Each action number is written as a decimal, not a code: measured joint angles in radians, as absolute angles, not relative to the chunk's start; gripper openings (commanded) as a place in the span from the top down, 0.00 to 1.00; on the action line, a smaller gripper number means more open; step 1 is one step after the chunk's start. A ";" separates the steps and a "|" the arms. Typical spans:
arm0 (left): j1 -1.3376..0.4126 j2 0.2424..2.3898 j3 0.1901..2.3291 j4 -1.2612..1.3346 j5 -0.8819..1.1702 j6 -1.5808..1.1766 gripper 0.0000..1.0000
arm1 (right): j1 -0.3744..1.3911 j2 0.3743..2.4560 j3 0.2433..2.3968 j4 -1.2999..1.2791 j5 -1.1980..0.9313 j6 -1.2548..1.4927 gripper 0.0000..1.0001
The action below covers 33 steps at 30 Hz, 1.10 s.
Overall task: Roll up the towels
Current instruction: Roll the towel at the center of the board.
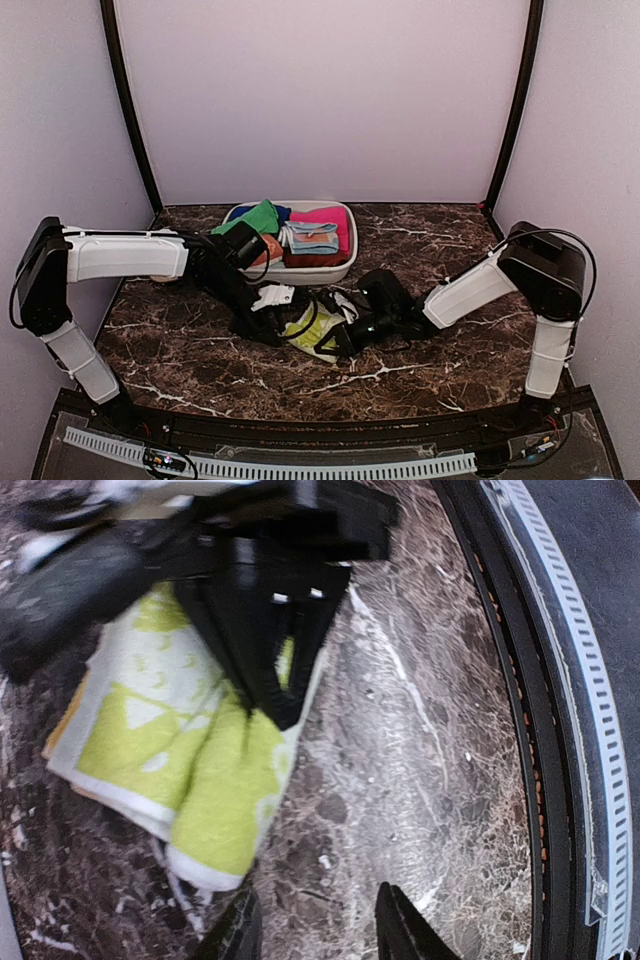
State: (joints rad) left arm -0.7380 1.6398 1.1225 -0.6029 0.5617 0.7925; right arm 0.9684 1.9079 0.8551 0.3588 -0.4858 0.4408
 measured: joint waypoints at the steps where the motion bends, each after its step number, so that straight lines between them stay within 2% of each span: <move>1: -0.763 1.640 1.111 -0.600 0.544 0.802 0.60 | 0.936 1.918 0.855 0.371 -0.534 0.474 1.00; 7: -0.901 1.658 1.075 -0.532 0.409 0.854 0.60 | 0.871 1.963 0.850 0.438 -0.721 0.625 1.00; 16: -0.920 1.713 1.067 -0.350 0.237 0.917 0.59 | 0.833 1.994 0.830 0.503 -0.841 0.738 1.00; 26: -0.930 1.805 1.067 -0.279 0.197 0.932 0.60 | 0.821 2.014 0.818 0.553 -0.886 0.795 1.00; 30: -0.936 1.817 1.066 -0.250 0.183 0.944 0.70 | 0.817 2.022 0.826 0.547 -0.900 0.797 0.97; 33: -0.937 1.831 1.072 -0.233 0.167 0.963 0.94 | 0.815 2.023 0.836 0.525 -0.904 0.785 0.86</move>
